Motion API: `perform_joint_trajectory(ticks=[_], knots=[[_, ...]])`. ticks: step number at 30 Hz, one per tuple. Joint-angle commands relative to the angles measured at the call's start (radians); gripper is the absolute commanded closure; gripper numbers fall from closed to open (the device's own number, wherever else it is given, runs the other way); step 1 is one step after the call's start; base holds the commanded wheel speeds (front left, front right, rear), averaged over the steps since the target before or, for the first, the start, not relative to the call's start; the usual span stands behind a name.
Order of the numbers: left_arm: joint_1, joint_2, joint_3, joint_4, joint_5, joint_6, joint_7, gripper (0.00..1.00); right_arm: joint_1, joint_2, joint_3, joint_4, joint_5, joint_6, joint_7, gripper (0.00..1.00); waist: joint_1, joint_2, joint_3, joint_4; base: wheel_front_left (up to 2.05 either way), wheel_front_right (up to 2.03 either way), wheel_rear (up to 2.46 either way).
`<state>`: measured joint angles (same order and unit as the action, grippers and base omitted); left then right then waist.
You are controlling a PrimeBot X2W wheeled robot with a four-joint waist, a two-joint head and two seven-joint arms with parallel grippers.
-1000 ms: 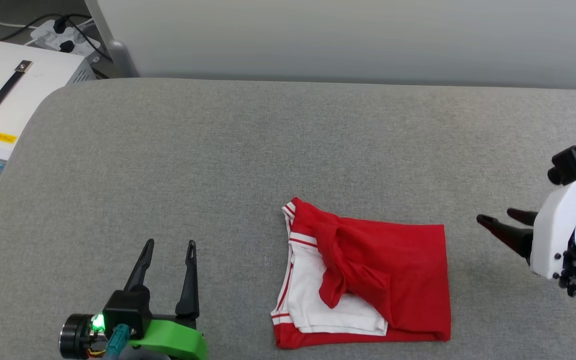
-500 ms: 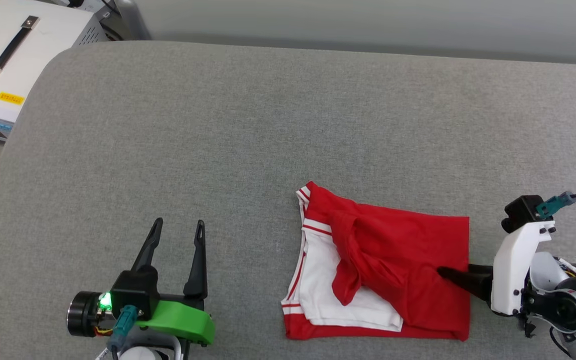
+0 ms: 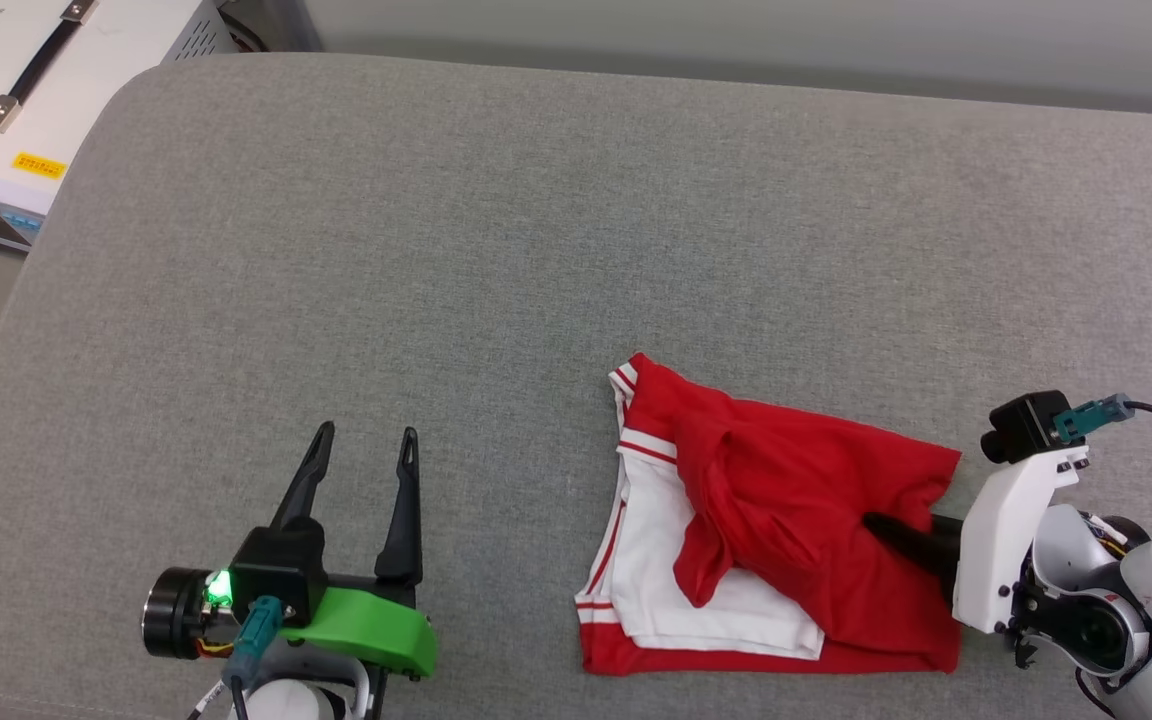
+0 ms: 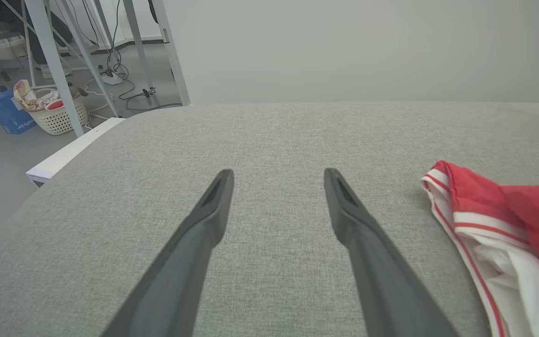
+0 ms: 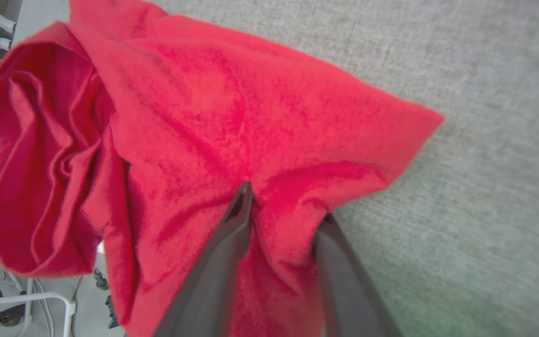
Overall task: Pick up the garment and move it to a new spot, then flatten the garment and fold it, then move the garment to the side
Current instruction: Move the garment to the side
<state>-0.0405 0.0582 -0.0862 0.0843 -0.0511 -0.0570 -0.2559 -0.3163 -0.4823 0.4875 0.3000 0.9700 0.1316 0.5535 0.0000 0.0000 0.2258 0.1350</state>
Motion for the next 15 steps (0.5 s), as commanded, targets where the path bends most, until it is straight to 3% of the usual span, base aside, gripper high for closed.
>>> perform_joint_trajectory(ticks=[1, 9, 15], knots=[[-0.007, -0.005, 0.001, 0.002, -0.003, 0.003, -0.006, 0.00, -0.007, 0.007, 0.029, 0.016, -0.002, -0.001, -0.021, 1.00, 0.0000, 0.0000, -0.005, -0.003, 0.00, 0.00, 0.00], [0.010, -0.006, 0.002, 0.004, -0.003, 0.007, -0.006, 0.00, -0.072, -0.056, 0.064, -0.066, 0.000, -0.001, -0.151, 1.00, 0.0000, 0.0000, -0.046, -0.024, 0.00, 0.00, 0.00], [0.038, -0.006, 0.011, -0.005, -0.005, 0.013, -0.006, 0.00, -0.104, -0.121, 0.098, -0.168, -0.012, -0.001, -0.169, 1.00, 0.0000, 0.0000, -0.076, -0.095, 0.00, 0.00, 0.00]])
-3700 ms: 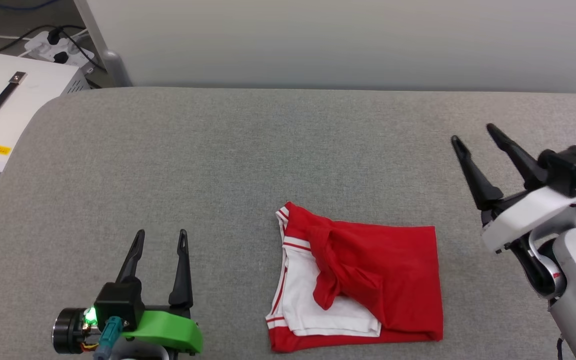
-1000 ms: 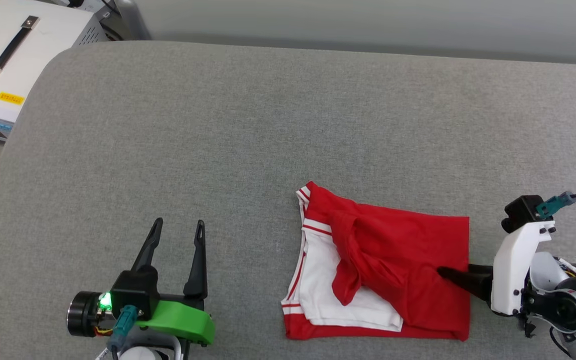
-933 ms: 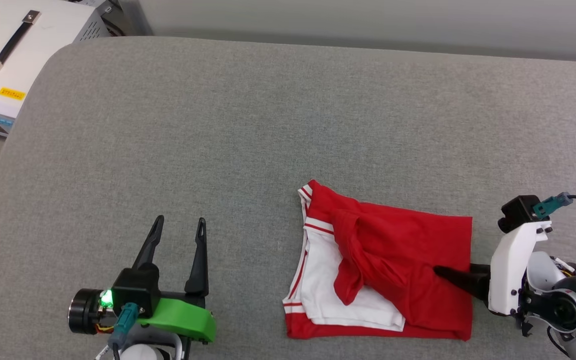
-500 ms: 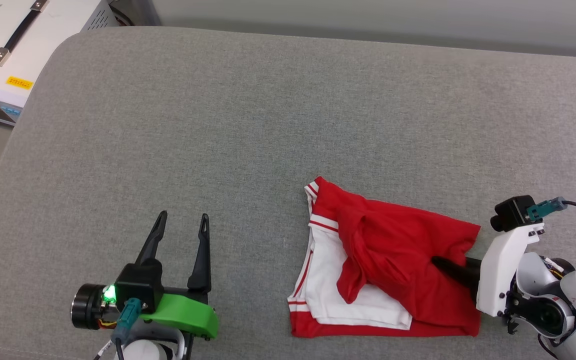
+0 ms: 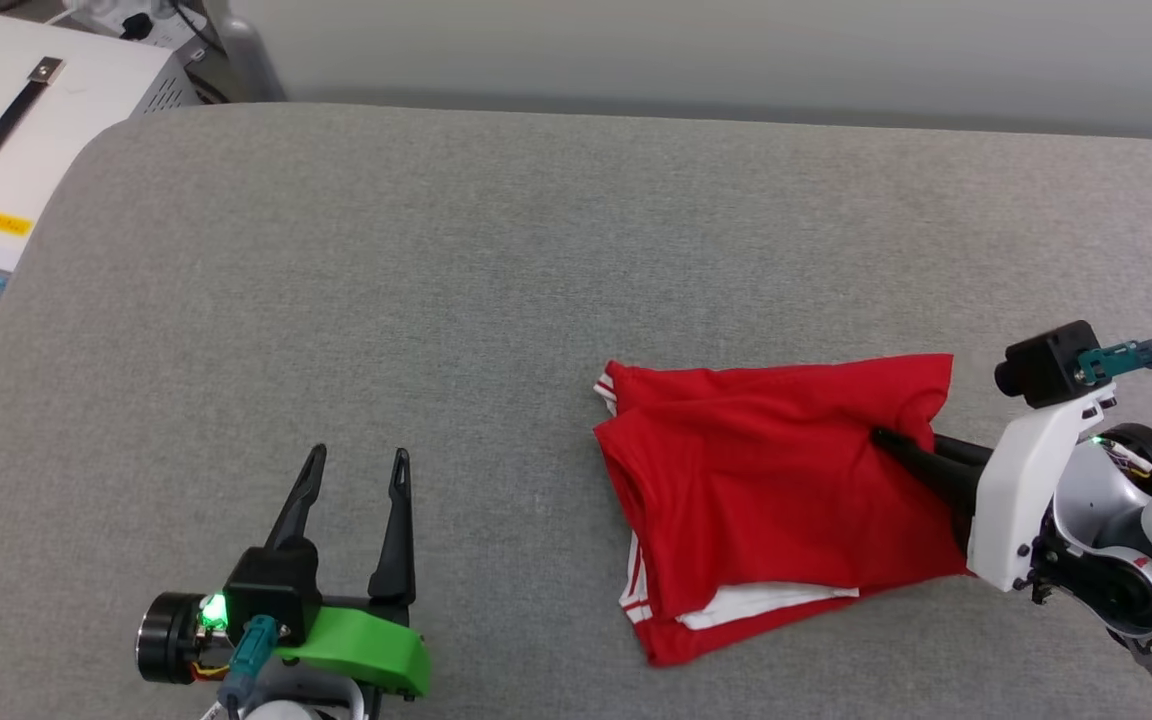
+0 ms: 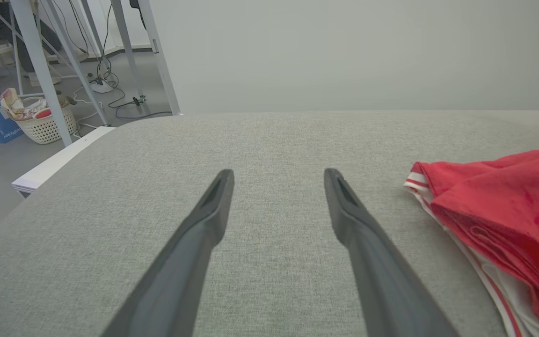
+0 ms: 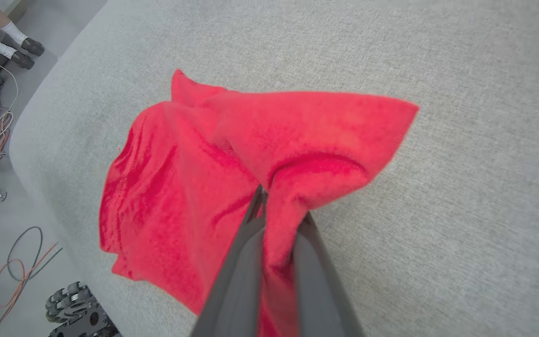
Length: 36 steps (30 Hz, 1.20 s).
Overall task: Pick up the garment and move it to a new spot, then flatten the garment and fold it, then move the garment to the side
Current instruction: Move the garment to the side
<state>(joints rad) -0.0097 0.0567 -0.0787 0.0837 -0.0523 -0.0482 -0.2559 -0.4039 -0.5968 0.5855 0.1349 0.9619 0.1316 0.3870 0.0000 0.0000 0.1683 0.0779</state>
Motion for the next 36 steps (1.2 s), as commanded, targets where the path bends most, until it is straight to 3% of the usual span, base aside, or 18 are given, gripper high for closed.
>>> perform_joint_trajectory(ticks=[1, 11, 17, 28, 36], knots=[[0.010, -0.004, 0.004, -0.006, -0.003, 0.004, -0.006, 0.00, -0.021, -0.020, 0.002, -0.019, -0.005, -0.001, 0.002, 1.00, 0.0000, 0.0000, -0.020, -0.054, 0.00, 0.00, 0.00], [0.003, -0.001, 0.015, -0.033, 0.006, 0.003, -0.006, 0.00, -0.054, -0.144, -0.045, -0.076, -0.009, -0.001, 0.049, 1.00, 0.0000, 0.0000, 0.017, -0.211, 0.00, 0.00, 0.00], [-0.031, 0.005, 0.020, -0.057, 0.015, 0.004, -0.006, 0.00, -0.083, -0.200, -0.122, -0.036, -0.054, -0.001, 0.046, 1.00, 0.0000, 0.0000, 0.095, -0.260, 0.00, 0.00, 0.00], [-0.141, 0.023, 0.009, -0.115, 0.036, -0.006, -0.006, 0.00, -0.226, -0.305, -0.229, 0.237, -0.210, -0.001, 0.040, 1.00, 0.0000, 0.0000, 0.283, -0.229, 0.00, 0.00, 0.00], [-0.188, 0.033, 0.019, -0.147, 0.036, -0.001, -0.006, 0.00, -0.357, -0.330, -0.270, 0.425, -0.302, -0.001, 0.048, 1.00, 0.0000, 0.0000, 0.364, -0.210, 0.00, 0.00, 0.00]])
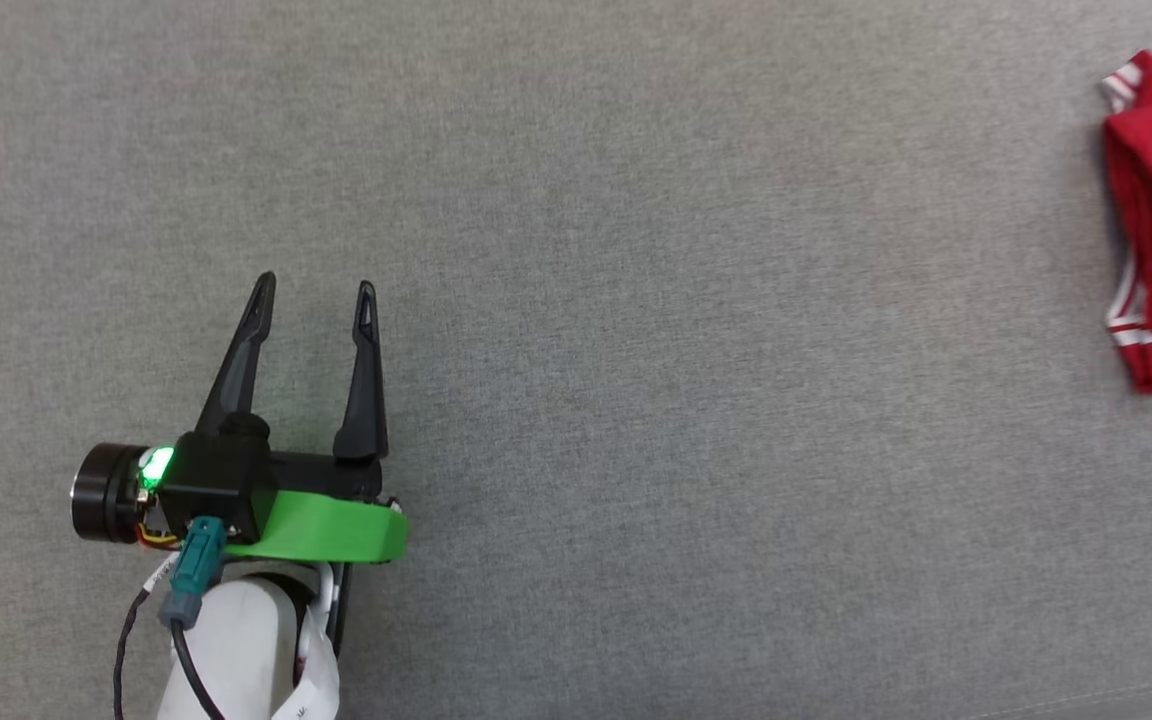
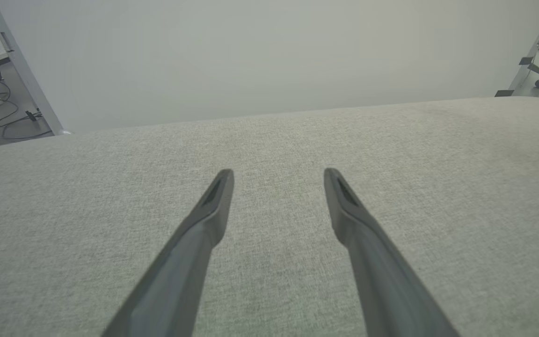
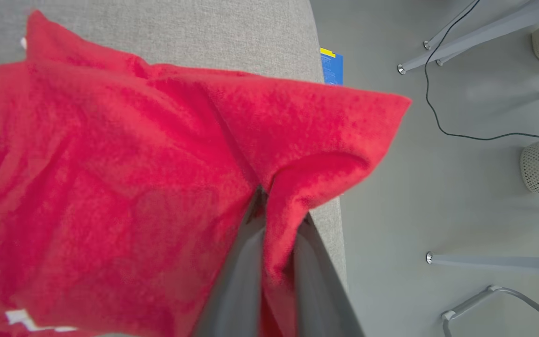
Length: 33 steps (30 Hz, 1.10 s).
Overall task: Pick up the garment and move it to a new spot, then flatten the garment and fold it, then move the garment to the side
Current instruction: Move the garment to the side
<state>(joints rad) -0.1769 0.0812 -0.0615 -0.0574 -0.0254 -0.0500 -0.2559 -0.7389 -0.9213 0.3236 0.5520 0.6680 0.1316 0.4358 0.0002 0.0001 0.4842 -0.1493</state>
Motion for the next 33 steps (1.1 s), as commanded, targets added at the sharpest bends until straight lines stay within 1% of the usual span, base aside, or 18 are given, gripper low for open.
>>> perform_joint_trajectory(ticks=[1, 5, 7, 10, 11, 12, 17, 21, 23, 25, 28, 30, 33], knots=[[-0.025, 0.009, 0.002, -0.008, 0.009, 0.001, -0.006, 0.00, -0.035, -0.005, -0.017, 0.028, -0.018, -0.001, -0.001, 1.00, -0.0002, -0.0001, 0.054, 0.019, 0.00, 0.00, 0.00], [-0.038, 0.013, 0.002, -0.018, 0.010, 0.000, -0.006, 0.00, -0.089, -0.004, -0.044, 0.105, -0.066, -0.001, -0.008, 1.00, -0.0002, -0.0001, 0.073, 0.024, 0.00, 0.00, 0.00], [-0.046, 0.016, 0.002, -0.024, 0.011, 0.001, -0.006, 0.00, -0.129, 0.016, -0.072, 0.166, -0.097, -0.001, -0.032, 1.00, -0.0002, -0.0001, 0.078, 0.027, 0.00, 0.00, 0.00], [-0.048, 0.017, 0.003, -0.027, 0.009, 0.004, -0.006, 0.00, -0.150, 0.036, -0.094, 0.208, -0.125, -0.001, -0.065, 1.00, -0.0002, -0.0001, 0.072, 0.029, 0.00, 0.00, 0.00], [-0.047, 0.016, 0.003, -0.026, 0.009, 0.005, -0.006, 0.00, -0.155, 0.047, -0.102, 0.220, -0.128, -0.001, -0.074, 0.65, -0.0002, -0.0001, 0.068, 0.029, 0.00, 0.00, 0.00], [-0.044, 0.016, 0.003, -0.024, 0.008, 0.006, -0.006, 0.00, -0.159, 0.056, -0.107, 0.232, -0.140, -0.001, -0.091, 0.00, -0.0002, -0.0001, 0.060, 0.028, 0.00, 0.00, 0.00], [-0.025, 0.010, 0.001, -0.013, 0.003, 0.014, -0.006, 0.00, -0.160, 0.082, -0.113, 0.259, -0.180, -0.001, -0.140, 0.00, -0.0002, -0.0001, 0.014, 0.032, 0.00, 0.00, 0.00], [-0.004, 0.004, -0.001, -0.001, -0.005, 0.019, -0.006, 0.00, -0.147, 0.086, -0.120, 0.243, -0.203, -0.001, -0.223, 0.00, -0.0002, -0.0001, -0.040, 0.041, 0.00, 0.00, 0.00], [0.013, 0.002, 0.001, 0.005, -0.009, 0.022, -0.006, 0.00, -0.138, 0.094, -0.130, 0.221, -0.218, -0.001, -0.292, 0.00, -0.0002, -0.0001, -0.071, 0.045, 0.00, 0.00, 0.00], [0.036, 0.000, 0.007, 0.012, -0.015, 0.025, -0.006, 0.00, -0.122, 0.115, -0.140, 0.191, -0.235, -0.001, -0.374, 0.00, -0.0002, -0.0001, -0.108, 0.049, 0.00, 0.00, 0.00], [0.070, -0.002, 0.016, 0.024, -0.026, 0.027, -0.006, 0.00, -0.094, 0.168, -0.173, 0.145, -0.218, -0.001, -0.482, 0.00, -0.0002, -0.0001, -0.162, 0.056, 0.00, 0.00, 0.00], [0.093, -0.004, 0.021, 0.031, -0.031, 0.027, -0.006, 0.00, -0.064, 0.197, -0.181, 0.095, -0.213, -0.001, -0.542, 0.00, -0.0002, -0.0001, -0.193, 0.061, 0.00, 0.00, 0.00], [0.123, -0.006, 0.028, 0.036, -0.034, 0.028, -0.006, 0.00, -0.013, 0.234, -0.195, 0.006, -0.239, -0.001, -0.620, 0.00, -0.0002, -0.0001, -0.234, 0.071, 0.00, 0.00, 0.00]])
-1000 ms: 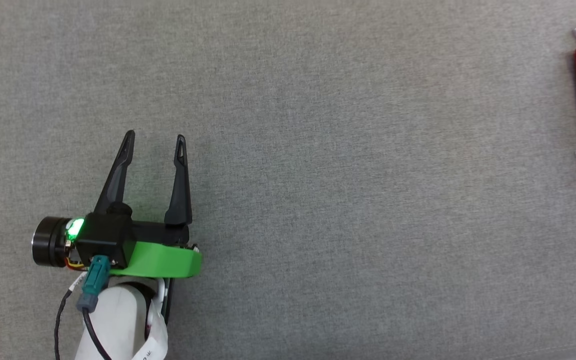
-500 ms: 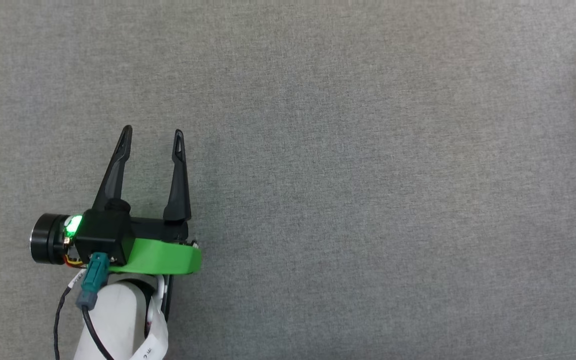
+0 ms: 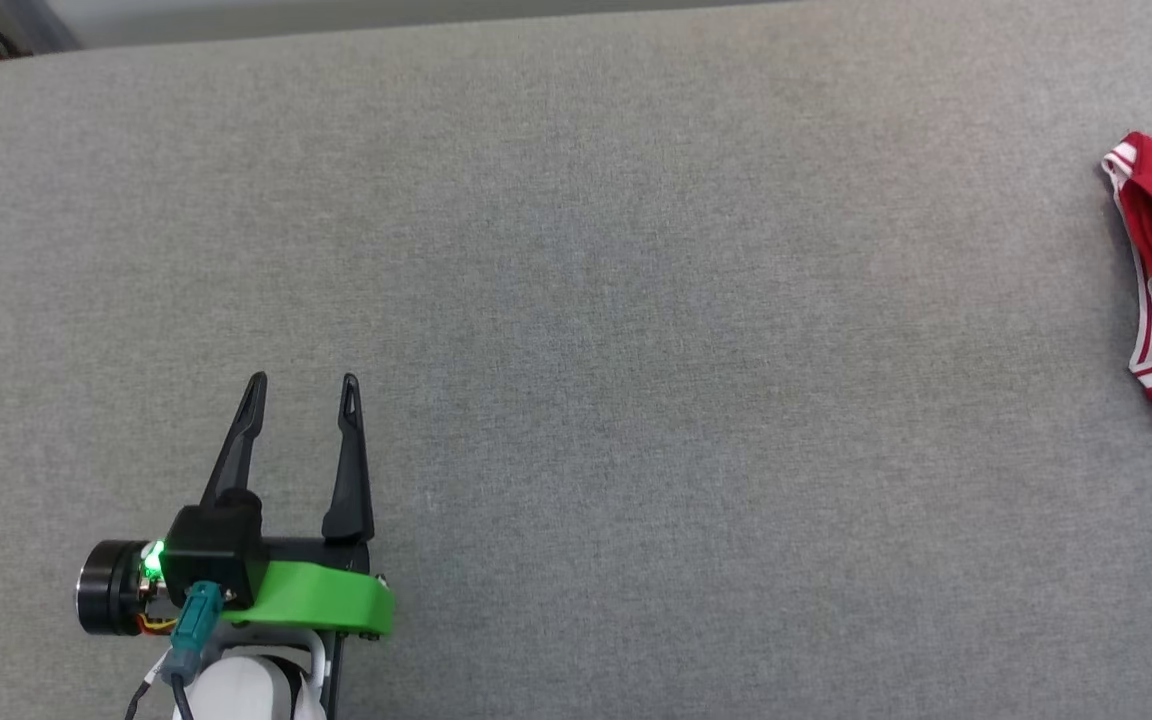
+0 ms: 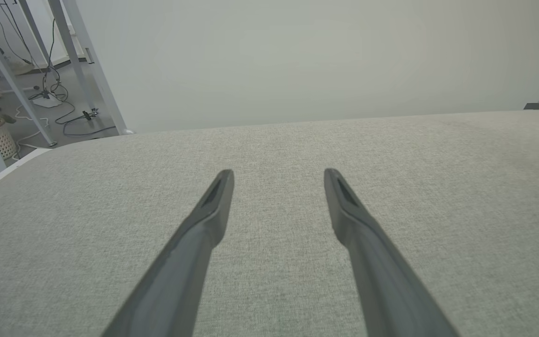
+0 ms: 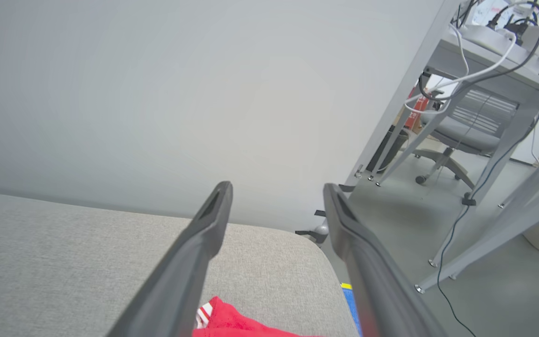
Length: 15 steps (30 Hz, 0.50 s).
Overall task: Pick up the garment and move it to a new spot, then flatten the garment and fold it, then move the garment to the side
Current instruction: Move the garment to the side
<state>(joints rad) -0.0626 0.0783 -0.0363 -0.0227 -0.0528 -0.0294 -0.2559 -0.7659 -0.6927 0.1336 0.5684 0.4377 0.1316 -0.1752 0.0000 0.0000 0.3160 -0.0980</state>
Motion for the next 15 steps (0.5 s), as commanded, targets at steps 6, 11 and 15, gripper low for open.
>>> perform_joint_trajectory(ticks=[6, 11, 15], knots=[[0.047, -0.009, 0.003, 0.013, -0.012, 0.008, -0.006, 0.00, 0.133, 0.126, -0.080, -0.199, -0.062, -0.001, -0.077, 0.00, 0.0000, 0.0000, -0.134, 0.050, 0.00, 0.00, 0.00], [0.073, -0.014, 0.008, 0.028, -0.025, 0.007, -0.006, 0.00, 0.287, 0.239, -0.138, -0.363, -0.098, -0.001, -0.086, 0.00, 0.0000, 0.0000, -0.180, 0.079, 0.00, 0.00, 0.00], [0.091, -0.017, 0.010, 0.041, -0.034, 0.004, -0.006, 0.00, 0.409, 0.327, -0.169, -0.480, -0.138, -0.001, -0.086, 0.00, 0.0000, 0.0000, -0.209, 0.096, 0.00, 0.00, 0.00]])
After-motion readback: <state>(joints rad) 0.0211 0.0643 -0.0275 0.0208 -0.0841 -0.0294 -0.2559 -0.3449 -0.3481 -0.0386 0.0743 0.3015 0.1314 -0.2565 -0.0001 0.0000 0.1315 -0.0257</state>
